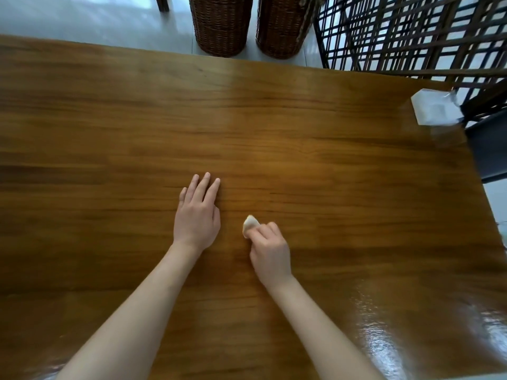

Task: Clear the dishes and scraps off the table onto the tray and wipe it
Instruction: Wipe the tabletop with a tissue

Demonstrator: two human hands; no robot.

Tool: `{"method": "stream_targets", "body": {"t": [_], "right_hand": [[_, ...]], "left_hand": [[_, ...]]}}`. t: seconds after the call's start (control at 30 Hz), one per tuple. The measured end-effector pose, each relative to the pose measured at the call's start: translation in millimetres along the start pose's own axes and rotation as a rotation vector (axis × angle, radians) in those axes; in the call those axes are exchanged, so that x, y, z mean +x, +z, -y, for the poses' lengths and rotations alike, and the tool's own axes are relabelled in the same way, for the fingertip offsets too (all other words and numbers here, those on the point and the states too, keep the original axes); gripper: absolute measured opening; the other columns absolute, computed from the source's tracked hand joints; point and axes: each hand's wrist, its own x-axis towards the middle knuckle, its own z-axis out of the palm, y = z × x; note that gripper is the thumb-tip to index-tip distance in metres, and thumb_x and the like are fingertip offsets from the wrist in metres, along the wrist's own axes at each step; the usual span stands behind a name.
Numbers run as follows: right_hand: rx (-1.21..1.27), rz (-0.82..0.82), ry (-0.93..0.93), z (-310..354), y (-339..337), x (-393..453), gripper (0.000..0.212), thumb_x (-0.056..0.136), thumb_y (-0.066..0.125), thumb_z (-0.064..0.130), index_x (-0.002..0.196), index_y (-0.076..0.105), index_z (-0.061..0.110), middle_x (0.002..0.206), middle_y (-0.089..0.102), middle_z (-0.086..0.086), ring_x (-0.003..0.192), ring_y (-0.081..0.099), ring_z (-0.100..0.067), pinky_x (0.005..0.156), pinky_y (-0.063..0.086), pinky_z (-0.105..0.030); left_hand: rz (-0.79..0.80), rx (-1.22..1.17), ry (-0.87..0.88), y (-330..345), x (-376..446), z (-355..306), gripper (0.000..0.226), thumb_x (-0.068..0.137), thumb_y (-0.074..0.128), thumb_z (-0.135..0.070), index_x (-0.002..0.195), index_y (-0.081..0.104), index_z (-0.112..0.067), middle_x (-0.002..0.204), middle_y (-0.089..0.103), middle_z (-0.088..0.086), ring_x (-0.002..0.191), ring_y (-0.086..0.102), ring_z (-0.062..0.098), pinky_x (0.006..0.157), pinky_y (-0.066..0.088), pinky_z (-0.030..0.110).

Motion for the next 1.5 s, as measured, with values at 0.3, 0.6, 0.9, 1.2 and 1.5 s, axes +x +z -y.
{"method": "stream_targets", "body": {"t": [0.3,0.6,0.9,1.2,1.5], "right_hand": [[-0.032,-0.081,0.395,-25.0,-14.4,36.8,0.022,0.079,0.057,-0.011,0.087,0.072,0.002,0.082,0.069,-0.010,0.079,0.057,-0.026,0.066,0.051,-0.031],[0.067,0.036,0.139,-21.9,-32.1,-25.4,0.015,0.074,0.070,-0.006,0.083,0.073,0.006,0.076,0.070,-0.004,0.071,0.062,-0.017,0.059,0.051,-0.021],[0.176,-0.147,0.436,-25.6,-64.7,-66.0,0.014,0.081,0.064,-0.005,0.089,0.073,0.003,0.088,0.069,-0.006,0.083,0.063,-0.018,0.073,0.053,-0.024],[0.197,-0.291,0.478,36.8,-79.3,-99.6,0.015,0.080,0.063,-0.005,0.085,0.073,0.004,0.087,0.065,-0.005,0.077,0.055,-0.009,0.068,0.044,-0.015],[0.220,-0.345,0.464,95.6,-96.9,-149.6,0.020,0.081,0.059,-0.009,0.089,0.073,0.003,0.080,0.056,0.000,0.071,0.049,-0.009,0.063,0.034,0.000]], "left_hand": [[-0.012,0.000,0.006,2.2,0.4,1.1,0.050,0.092,0.044,-0.014,0.142,0.037,-0.014,0.149,0.034,0.010,0.141,0.021,0.028,0.112,0.013,0.040],[0.069,0.109,-0.012,-5.3,-2.1,-9.8,0.051,0.094,0.043,-0.013,0.144,0.033,-0.012,0.151,0.030,0.011,0.142,0.019,0.029,0.113,0.017,0.043],[0.077,0.032,0.041,-34.0,-58.4,-41.1,0.052,0.090,0.051,-0.009,0.141,0.039,-0.011,0.148,0.035,0.012,0.140,0.024,0.027,0.113,0.019,0.041],[0.054,0.001,0.179,-73.0,-124.3,-34.5,0.047,0.088,0.054,-0.010,0.135,0.048,-0.014,0.143,0.044,0.009,0.137,0.032,0.027,0.110,0.016,0.035],[0.000,-0.066,0.183,-111.6,-193.7,-30.1,0.041,0.088,0.054,-0.007,0.129,0.054,-0.013,0.139,0.048,0.009,0.135,0.035,0.028,0.110,0.019,0.038]]}}
